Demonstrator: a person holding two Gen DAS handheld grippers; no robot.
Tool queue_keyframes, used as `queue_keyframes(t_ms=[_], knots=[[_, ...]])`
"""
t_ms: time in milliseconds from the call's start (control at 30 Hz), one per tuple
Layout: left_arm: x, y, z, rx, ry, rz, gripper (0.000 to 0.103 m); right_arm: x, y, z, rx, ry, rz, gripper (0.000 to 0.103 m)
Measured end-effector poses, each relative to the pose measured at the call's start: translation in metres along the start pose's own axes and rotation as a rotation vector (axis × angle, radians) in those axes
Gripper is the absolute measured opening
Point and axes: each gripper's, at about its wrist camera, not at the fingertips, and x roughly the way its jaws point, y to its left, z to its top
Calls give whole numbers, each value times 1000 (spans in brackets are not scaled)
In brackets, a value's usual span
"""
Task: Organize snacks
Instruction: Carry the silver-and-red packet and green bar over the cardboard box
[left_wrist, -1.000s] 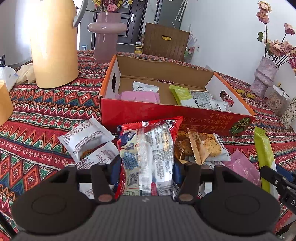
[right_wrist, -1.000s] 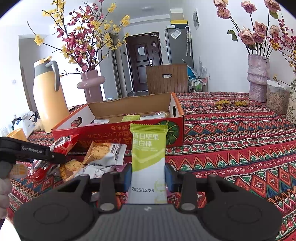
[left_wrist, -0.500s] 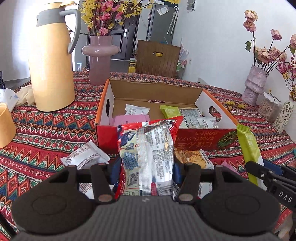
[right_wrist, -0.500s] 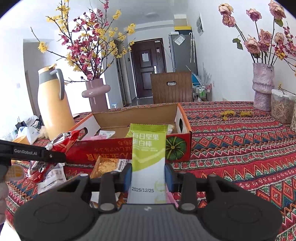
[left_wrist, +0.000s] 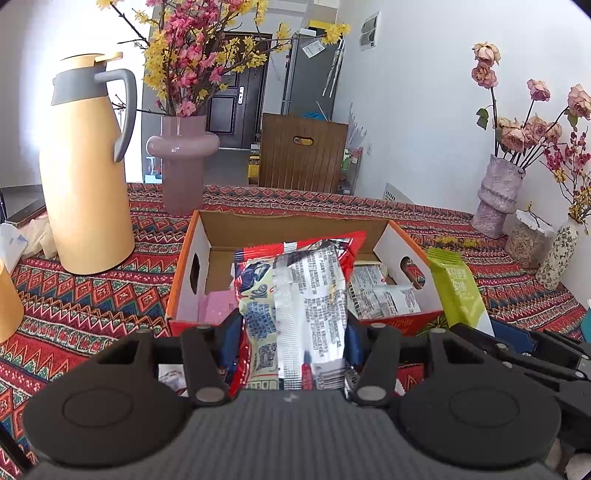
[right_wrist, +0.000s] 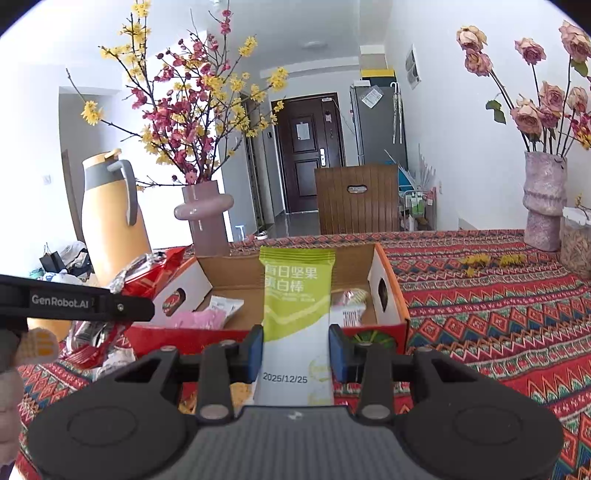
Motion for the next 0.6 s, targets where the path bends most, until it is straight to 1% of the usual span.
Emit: queue_keyframes(t_ms=[400, 600], knots=[[29, -11, 33, 4, -56, 26, 54, 39, 4, 43, -27, -51, 30, 36], [49, -13, 46, -13, -68, 36, 54, 69, 1, 61, -22, -48, 40, 36]])
